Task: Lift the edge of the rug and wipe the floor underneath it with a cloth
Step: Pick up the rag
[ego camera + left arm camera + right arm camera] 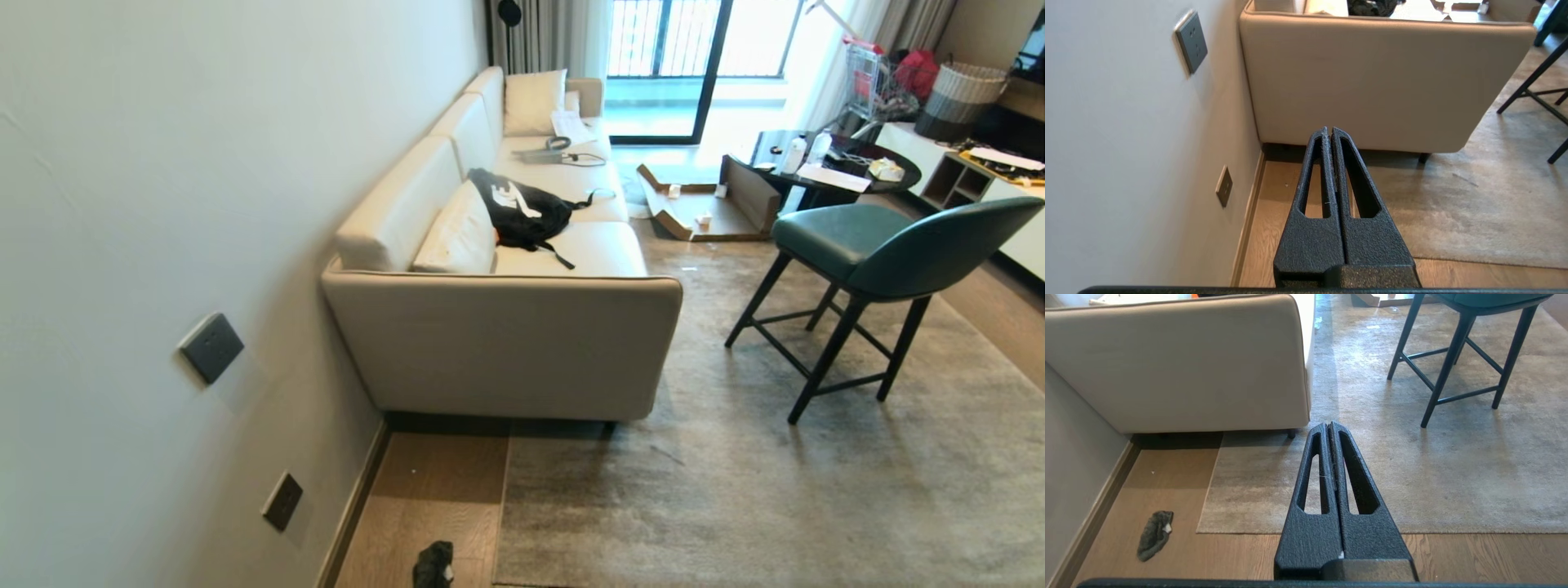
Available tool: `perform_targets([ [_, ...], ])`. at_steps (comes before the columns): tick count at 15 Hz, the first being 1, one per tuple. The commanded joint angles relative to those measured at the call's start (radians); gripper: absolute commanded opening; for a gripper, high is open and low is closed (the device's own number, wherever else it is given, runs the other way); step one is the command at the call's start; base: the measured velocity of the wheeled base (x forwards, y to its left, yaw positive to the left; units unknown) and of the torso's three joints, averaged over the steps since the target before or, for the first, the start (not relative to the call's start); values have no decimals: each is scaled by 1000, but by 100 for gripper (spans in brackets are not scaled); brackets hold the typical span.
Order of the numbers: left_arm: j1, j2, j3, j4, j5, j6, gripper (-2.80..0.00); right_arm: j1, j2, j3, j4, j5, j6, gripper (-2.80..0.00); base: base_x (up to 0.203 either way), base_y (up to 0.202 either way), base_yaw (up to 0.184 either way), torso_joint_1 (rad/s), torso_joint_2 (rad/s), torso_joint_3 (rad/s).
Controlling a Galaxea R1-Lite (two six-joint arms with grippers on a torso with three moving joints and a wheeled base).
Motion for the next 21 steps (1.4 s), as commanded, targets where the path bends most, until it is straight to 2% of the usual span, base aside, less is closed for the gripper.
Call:
perform_targets([
  [1, 0, 0, 0, 1, 0, -1, -280, 0, 2, 0, 0, 0, 0, -280, 0, 0, 0, -180, 538, 363],
  [11, 0, 0, 0, 1, 0, -1, -280, 0, 2, 0, 0, -2, 6, -280, 0, 0, 0, -129, 508, 372],
  [21, 0, 0, 0, 1, 0, 0, -280, 1, 2, 0, 0, -14, 20, -280, 0, 0, 0, -21, 405, 379],
])
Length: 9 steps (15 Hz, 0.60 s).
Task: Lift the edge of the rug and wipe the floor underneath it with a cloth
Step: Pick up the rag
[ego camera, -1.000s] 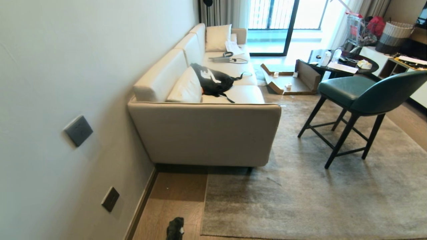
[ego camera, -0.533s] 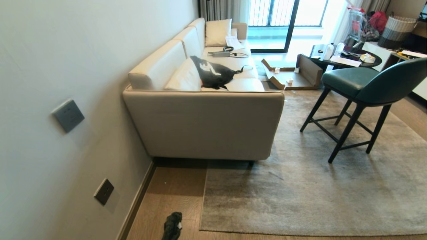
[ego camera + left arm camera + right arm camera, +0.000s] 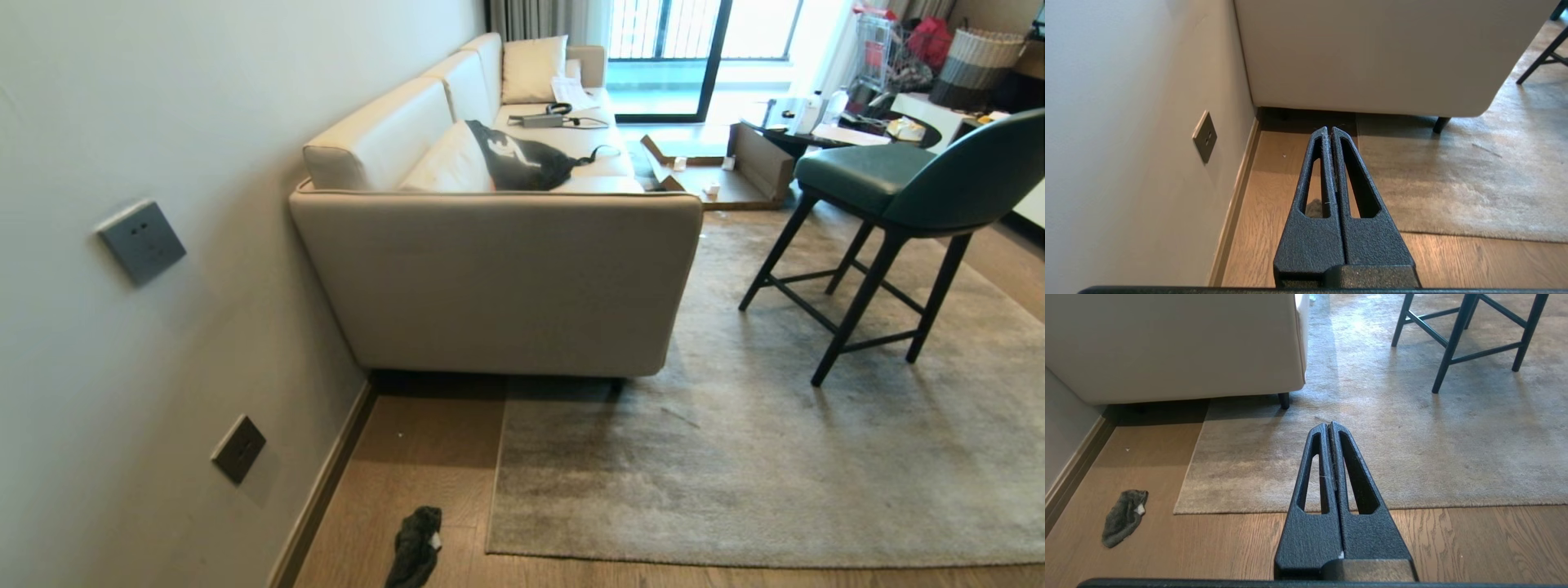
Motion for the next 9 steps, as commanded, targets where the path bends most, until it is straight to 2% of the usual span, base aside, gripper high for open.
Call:
perform_targets([
  [1, 0, 0, 0, -2, 1, 0, -280, 1, 2, 0, 1, 0, 1, -280, 0, 0, 0, 0, 0, 0],
  [9, 0, 0, 0, -1, 1, -1, -280, 0, 0, 0, -1, -2, -1, -280, 0, 0, 0, 0, 0, 0],
])
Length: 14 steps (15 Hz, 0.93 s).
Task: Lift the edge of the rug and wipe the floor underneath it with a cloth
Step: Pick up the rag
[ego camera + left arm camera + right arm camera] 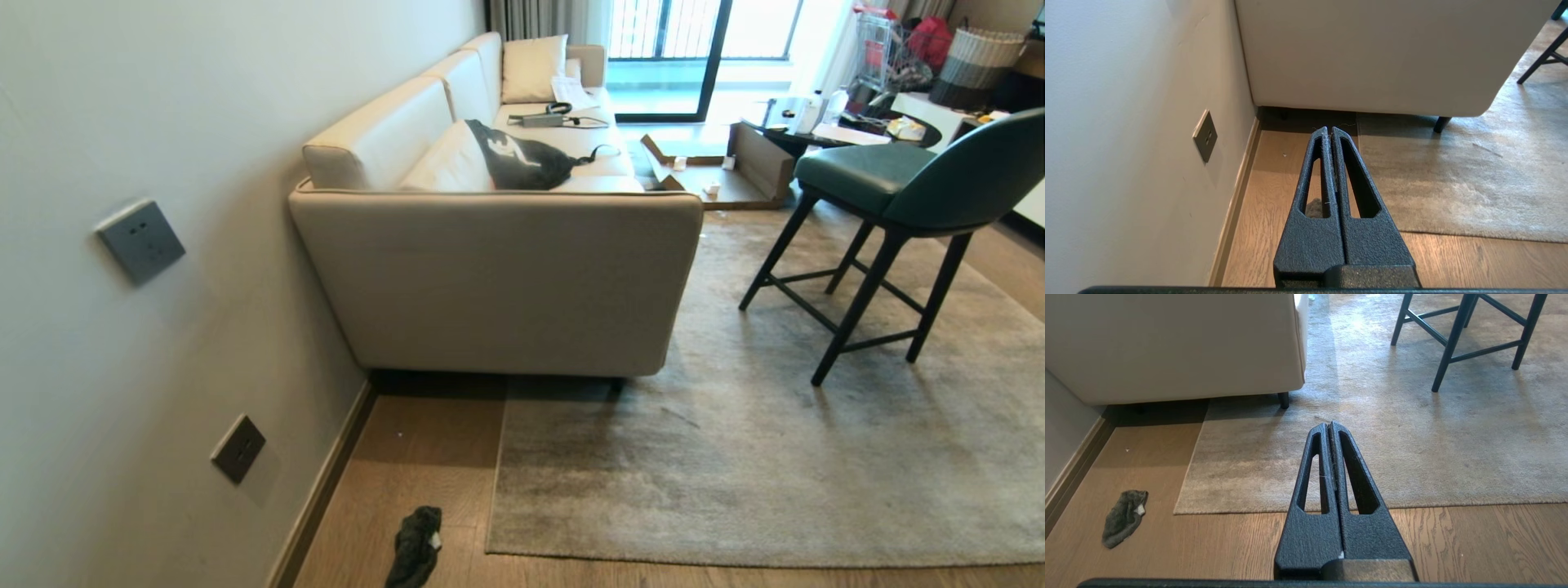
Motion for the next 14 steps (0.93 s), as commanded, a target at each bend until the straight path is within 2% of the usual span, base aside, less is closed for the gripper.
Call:
perform_targets([
  [1, 0, 0, 0, 0, 0, -1, -280, 0, 0, 0, -1, 0, 0, -280, 0, 0, 0, 27, 61, 80],
  [14, 0, 0, 0, -2, 0, -1, -280, 0, 0, 0, -1, 0, 0, -280, 0, 0, 0, 4, 19, 23],
])
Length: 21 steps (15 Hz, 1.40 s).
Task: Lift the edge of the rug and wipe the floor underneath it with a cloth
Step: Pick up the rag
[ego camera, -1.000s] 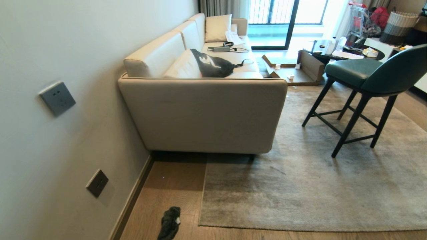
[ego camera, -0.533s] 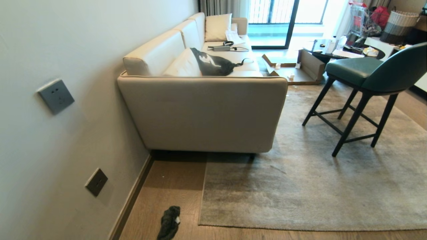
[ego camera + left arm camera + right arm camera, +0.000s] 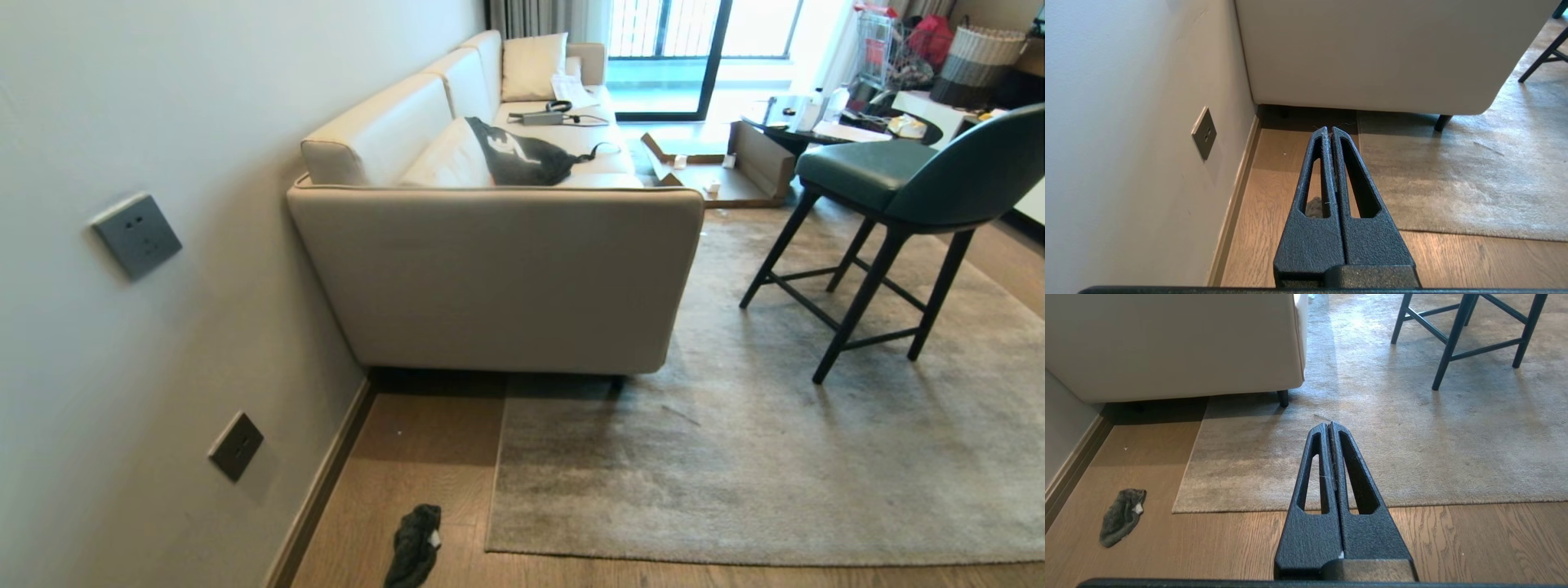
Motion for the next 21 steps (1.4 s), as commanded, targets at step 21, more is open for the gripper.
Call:
perform_targets([
  [21, 0, 0, 0, -2, 2, -27, -280, 0, 0, 0, 0, 0, 0, -280, 0, 0, 0, 2, 1, -82],
])
